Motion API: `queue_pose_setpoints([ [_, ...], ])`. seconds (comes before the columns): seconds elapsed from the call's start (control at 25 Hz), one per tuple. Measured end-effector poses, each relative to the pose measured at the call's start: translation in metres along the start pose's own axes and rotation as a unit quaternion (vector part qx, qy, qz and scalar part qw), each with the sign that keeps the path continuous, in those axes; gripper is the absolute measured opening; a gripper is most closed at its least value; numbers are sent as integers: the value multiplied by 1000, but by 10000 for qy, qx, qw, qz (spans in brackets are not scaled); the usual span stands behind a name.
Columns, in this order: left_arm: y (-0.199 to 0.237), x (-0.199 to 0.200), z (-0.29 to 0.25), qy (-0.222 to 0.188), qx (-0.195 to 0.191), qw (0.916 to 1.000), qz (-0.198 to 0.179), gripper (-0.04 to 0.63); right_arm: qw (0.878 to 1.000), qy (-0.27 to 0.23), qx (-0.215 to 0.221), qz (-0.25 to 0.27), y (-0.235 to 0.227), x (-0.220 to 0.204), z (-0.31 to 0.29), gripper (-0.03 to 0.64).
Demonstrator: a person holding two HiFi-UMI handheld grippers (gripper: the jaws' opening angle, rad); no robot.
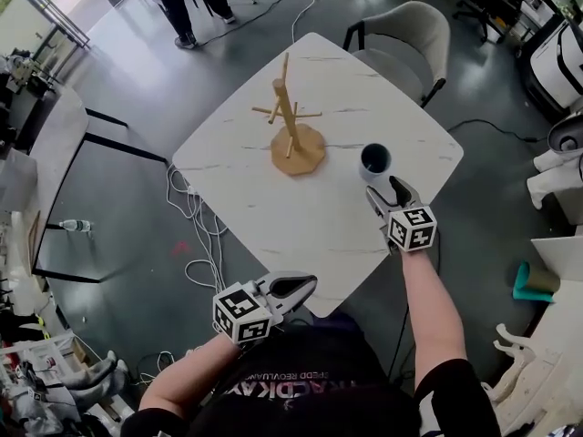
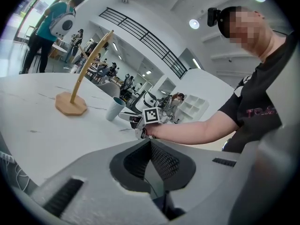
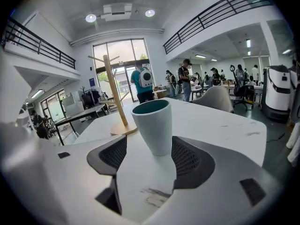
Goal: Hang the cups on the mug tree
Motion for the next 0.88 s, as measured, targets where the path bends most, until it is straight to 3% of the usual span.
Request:
queue_pose_setpoints([
  [0.6,7,-7,-14,-91,428,9989,170,-3,9937,336,449,974,-21,-15,-44,327],
  [0.88,6,-9,-15,-150,559,9982,185,-3,9910,351,638,1126,-19,-20,-60,333],
])
Point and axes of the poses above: the fingertips, and each gripper's own axes: z backward along the fingers, y to its left, x out of its top, the point moved 4 cm from there along z, backward along the fingers, and after that the axes turned 15 degrees about -y, right-handed, at the moved point
